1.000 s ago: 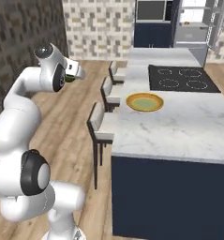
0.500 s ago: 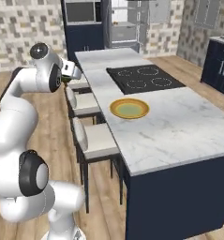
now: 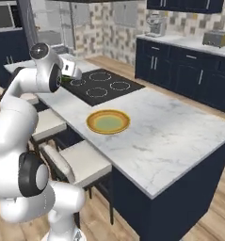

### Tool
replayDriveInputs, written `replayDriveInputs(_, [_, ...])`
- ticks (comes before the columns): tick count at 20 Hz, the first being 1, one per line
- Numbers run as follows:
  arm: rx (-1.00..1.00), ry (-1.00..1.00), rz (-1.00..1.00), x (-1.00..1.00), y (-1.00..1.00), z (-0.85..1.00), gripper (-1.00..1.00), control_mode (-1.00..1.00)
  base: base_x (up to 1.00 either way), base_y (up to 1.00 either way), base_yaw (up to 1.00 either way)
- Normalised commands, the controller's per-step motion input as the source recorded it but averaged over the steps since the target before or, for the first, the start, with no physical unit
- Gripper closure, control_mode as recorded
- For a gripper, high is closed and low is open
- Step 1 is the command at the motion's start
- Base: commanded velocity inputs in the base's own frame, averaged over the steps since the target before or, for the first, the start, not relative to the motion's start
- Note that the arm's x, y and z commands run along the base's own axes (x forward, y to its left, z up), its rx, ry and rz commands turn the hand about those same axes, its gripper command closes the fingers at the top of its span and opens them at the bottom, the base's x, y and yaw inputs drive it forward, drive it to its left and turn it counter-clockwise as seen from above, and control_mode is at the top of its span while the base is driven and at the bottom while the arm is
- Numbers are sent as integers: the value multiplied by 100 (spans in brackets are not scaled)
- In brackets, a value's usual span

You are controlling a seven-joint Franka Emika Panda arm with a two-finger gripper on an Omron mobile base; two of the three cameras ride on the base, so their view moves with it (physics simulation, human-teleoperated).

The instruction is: Take the cheese, chicken drumstick, and lime from the fridge and place them on the plate on the dining counter to create an appetizer plate.

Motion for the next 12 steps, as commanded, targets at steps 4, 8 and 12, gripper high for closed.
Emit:
replayDriveInputs(4, [0, 0, 0, 0, 0, 0, 100, 100, 50, 98, -64])
replayDriveInputs(8, [0, 0, 0, 0, 0, 0, 100, 100, 36, 100, -64])
replayDriveInputs(12, [0, 0, 0, 0, 0, 0, 100, 100, 29, 89, -61])
